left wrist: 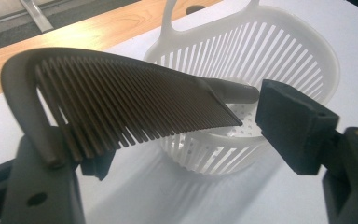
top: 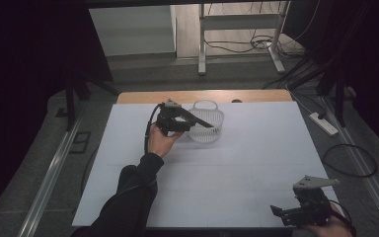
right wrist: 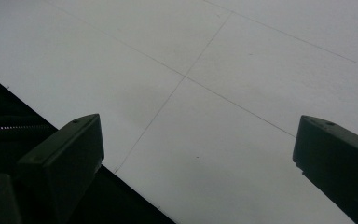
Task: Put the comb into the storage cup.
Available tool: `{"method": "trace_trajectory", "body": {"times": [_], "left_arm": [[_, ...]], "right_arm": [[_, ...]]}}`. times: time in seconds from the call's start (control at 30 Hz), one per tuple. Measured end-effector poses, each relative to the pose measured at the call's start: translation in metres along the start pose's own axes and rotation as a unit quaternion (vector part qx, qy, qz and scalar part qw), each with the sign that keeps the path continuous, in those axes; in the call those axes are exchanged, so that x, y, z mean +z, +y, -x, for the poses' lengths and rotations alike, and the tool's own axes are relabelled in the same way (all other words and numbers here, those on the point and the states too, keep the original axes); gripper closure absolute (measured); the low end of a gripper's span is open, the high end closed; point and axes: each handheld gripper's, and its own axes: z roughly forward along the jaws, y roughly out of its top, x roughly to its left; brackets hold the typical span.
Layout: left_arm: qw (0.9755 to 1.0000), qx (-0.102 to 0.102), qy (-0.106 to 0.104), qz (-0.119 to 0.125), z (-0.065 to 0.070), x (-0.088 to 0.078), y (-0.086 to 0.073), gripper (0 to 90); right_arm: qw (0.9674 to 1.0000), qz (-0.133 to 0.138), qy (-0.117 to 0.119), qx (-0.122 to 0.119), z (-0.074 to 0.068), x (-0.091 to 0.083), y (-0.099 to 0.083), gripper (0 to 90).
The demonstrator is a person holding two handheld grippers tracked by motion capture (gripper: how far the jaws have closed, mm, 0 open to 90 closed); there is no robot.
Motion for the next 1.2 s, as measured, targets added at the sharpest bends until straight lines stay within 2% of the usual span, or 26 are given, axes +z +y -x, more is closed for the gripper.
{"method": "trace_trajectory", "body": {"times": [0.47, 0.53, 0.6, 0.77, 1.03, 1.2], "left_arm": [[0.9999, 0.007, 0.004, -0.012, -0.002, -0.002, -0.002, 6.3], [0.9999, 0.001, 0.0, -0.011, -0.003, -0.004, -0.002, 5.4], [0.9998, -0.001, -0.011, -0.016, -0.005, -0.005, -0.003, 3.4], [0.9994, -0.012, -0.024, -0.022, -0.01, -0.01, -0.006, 2.0], [0.9991, 0.0, -0.034, -0.027, -0.012, -0.018, -0.012, 1.4], [0.9989, 0.007, -0.038, -0.026, -0.012, -0.024, -0.013, 1.0]], "right_arm": [[1.0, 0.001, -0.001, 0.0, 0.0, 0.0, 0.0, 2.4], [1.0, 0.0, -0.001, -0.001, 0.0, 0.0, 0.0, 2.4], [1.0, 0.001, -0.001, -0.002, 0.0, -0.001, 0.0, 2.4], [1.0, 0.007, -0.002, -0.003, -0.001, -0.001, 0.0, 1.9], [0.9999, 0.016, -0.003, -0.003, -0.001, -0.003, -0.001, 0.0], [0.9992, 0.037, -0.018, -0.002, 0.001, -0.006, -0.002, 0.0]]}}
